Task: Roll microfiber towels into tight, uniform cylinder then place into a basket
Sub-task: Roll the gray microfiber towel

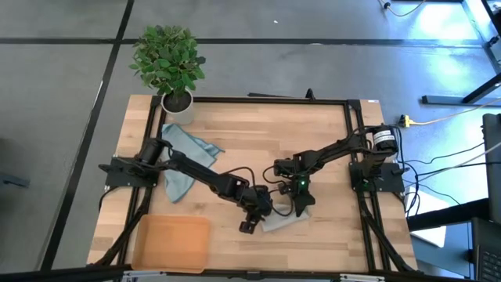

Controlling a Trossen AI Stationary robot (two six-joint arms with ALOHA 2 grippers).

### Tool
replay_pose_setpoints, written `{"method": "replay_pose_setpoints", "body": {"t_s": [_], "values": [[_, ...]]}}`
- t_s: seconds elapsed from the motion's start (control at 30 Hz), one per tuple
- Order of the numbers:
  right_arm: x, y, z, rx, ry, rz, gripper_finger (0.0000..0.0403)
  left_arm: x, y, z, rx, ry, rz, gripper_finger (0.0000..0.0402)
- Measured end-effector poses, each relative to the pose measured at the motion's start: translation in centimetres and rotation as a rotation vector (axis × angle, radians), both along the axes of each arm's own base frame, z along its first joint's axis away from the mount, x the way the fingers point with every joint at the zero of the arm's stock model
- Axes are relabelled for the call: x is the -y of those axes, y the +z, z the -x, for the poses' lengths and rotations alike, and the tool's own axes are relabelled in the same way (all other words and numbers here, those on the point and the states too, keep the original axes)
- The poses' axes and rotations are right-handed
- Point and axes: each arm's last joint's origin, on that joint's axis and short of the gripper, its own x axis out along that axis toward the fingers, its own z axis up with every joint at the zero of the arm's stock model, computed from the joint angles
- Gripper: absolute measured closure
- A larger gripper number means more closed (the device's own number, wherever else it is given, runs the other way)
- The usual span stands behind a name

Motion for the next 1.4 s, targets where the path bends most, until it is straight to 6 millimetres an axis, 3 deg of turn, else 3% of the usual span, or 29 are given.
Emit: {"method": "replay_pose_setpoints", "body": {"t_s": [0.17, 0.33, 0.43, 0.67, 1.07, 1.4], "values": [[0.0, 0.0, 0.0, -0.01, -0.005, 0.0, 0.0387, -0.9, -0.7, -0.2, -0.023, 0.048, -0.034, 0.0331], [0.0, 0.0, 0.0, -0.017, -0.01, -0.001, 0.0387, -1.7, 0.3, -0.4, 0.026, 0.101, -0.096, 0.0331], [0.0, 0.0, 0.0, -0.022, -0.012, -0.001, 0.0387, -2.0, -0.1, -0.5, 0.017, 0.108, -0.1, 0.0331], [0.6, 0.5, 0.0, -0.09, -0.067, -0.035, 0.0387, -1.2, -2.4, -0.5, -0.026, 0.06, -0.12, 0.0331], [3.8, 0.5, 0.0, -0.332, -0.292, -0.089, 0.0387, -0.2, -2.6, -0.3, -0.026, 0.037, -0.123, 0.0331], [3.9, 0.2, 0.1, -0.383, -0.285, -0.158, 0.0387, 0.0, -2.6, -0.5, 0.003, 0.012, -0.137, 0.0331]]}}
